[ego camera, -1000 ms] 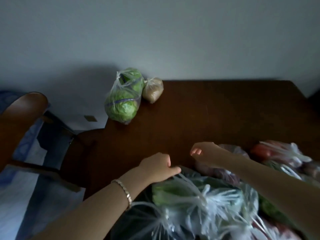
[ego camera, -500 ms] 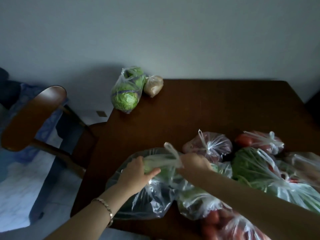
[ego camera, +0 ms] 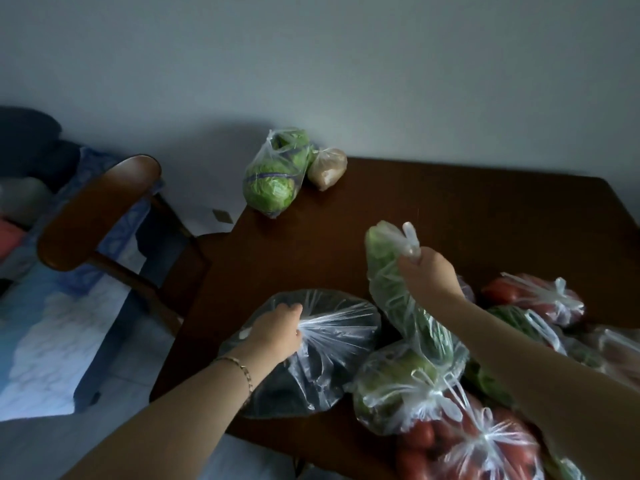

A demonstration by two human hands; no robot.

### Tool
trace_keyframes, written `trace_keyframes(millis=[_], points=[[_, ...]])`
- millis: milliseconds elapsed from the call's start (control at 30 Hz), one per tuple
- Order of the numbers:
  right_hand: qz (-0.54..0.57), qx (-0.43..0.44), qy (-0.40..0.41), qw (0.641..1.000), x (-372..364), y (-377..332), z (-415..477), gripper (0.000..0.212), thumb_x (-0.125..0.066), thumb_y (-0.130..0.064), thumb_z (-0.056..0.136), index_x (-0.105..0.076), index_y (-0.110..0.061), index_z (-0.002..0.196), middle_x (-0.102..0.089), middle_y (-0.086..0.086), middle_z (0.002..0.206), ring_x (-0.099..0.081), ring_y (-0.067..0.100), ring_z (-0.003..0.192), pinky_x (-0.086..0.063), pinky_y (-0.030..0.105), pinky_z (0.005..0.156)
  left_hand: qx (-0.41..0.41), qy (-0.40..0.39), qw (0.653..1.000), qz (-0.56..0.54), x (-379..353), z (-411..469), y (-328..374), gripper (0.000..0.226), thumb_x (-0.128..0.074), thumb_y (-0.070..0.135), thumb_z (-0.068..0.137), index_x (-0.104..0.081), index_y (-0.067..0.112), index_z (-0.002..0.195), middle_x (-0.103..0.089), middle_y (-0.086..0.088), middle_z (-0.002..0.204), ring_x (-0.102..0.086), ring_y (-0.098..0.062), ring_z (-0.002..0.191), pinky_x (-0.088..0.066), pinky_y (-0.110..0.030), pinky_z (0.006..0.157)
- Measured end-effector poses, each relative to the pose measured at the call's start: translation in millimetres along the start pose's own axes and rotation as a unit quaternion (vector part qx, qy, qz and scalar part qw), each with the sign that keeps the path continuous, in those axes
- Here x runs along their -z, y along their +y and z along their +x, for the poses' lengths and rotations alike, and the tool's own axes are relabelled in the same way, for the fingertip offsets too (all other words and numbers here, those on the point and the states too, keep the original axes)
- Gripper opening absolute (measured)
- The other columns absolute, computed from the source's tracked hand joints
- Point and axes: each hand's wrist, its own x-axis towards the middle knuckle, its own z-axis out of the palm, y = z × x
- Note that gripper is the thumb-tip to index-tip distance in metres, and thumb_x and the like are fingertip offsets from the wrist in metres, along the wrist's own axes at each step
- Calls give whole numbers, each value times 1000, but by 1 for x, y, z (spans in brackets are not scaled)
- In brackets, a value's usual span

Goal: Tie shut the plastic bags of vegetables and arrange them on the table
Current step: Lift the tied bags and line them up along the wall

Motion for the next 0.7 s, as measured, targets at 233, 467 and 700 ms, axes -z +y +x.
trace_keyframes(millis=[233, 467, 700], points=[[29, -18, 44, 998, -9, -20, 29, 29, -39, -23, 91, -46, -13, 65, -43, -2, 52, -35, 9, 40, -27, 19, 35, -30, 45, 998, -38, 16, 13, -25, 3, -44, 13, 91, -46, 11, 91, -51, -7, 88, -55, -24, 70, -44, -32, 61], [17, -54, 44, 997, -50, -62, 74, 32, -35, -25, 93, -50, -8, 70, -45, 1, 55, -39, 11, 43, -29, 23, 41, -3, 76, 992, -102, 48, 56, -91, 29, -43, 8, 86, -28, 15, 63, -28, 3, 56, -27, -12, 46, -17, -24, 42], [37, -90, 41, 994, -107, -101, 128, 31, -40, -25, 93, -44, -14, 64, -42, -2, 62, -37, 9, 53, -30, 20, 48, 70, 103, 973, -195, 69, 102, -146, 37, -43, 7, 86, -23, 16, 56, -31, 0, 56, -31, -17, 51, -24, -32, 51]])
